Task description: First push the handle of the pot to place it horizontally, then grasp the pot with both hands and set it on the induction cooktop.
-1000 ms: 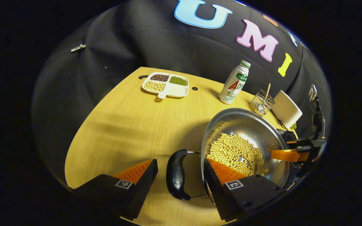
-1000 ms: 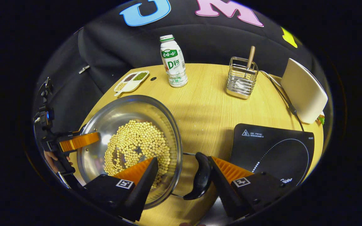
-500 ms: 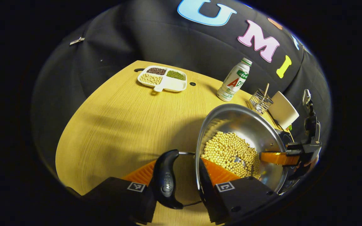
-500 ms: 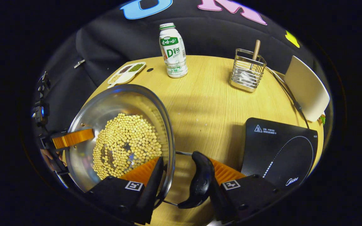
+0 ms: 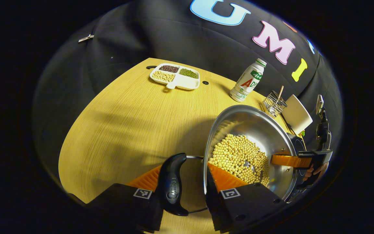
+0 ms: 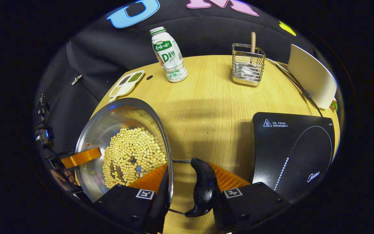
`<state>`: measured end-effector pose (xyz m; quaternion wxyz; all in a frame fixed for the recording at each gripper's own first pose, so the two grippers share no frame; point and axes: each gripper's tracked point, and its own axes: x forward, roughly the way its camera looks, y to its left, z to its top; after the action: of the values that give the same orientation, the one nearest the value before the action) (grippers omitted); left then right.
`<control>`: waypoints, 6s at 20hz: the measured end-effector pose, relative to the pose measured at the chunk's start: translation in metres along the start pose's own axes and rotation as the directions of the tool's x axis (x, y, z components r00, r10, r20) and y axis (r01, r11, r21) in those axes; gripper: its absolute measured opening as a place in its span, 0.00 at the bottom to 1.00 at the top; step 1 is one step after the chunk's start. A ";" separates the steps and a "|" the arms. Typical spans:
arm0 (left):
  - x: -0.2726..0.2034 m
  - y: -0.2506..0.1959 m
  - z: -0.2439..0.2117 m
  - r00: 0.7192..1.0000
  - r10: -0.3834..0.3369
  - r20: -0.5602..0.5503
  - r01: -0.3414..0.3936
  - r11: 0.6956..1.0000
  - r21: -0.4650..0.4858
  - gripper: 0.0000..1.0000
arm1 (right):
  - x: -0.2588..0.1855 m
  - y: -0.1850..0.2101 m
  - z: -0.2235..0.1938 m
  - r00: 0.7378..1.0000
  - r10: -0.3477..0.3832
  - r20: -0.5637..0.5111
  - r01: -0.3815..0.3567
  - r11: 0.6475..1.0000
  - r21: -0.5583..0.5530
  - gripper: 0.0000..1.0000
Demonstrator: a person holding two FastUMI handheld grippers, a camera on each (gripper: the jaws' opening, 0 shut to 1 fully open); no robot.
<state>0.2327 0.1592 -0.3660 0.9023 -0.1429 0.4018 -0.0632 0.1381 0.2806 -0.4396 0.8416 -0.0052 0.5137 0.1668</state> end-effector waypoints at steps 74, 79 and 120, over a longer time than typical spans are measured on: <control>0.010 -0.367 -0.036 0.999 -0.004 -0.051 0.013 0.981 0.192 0.97 | -0.194 -0.335 0.009 0.993 -0.096 0.072 0.083 0.982 0.172 0.99; -0.050 -0.369 -0.014 0.995 -0.021 0.094 -0.004 0.965 0.261 0.96 | -0.254 -0.331 0.021 0.967 -0.168 0.190 0.127 0.969 0.212 0.99; -0.332 -0.327 -0.047 0.676 0.053 0.735 -0.249 0.955 0.160 0.95 | -0.479 -0.211 -0.004 0.609 -0.221 0.762 0.266 0.962 0.066 0.98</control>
<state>-0.0246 -0.0855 -0.0604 0.9996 -0.0090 0.0129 0.0240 -0.0040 -0.0509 -0.0609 0.9932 -0.0270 0.1011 0.0513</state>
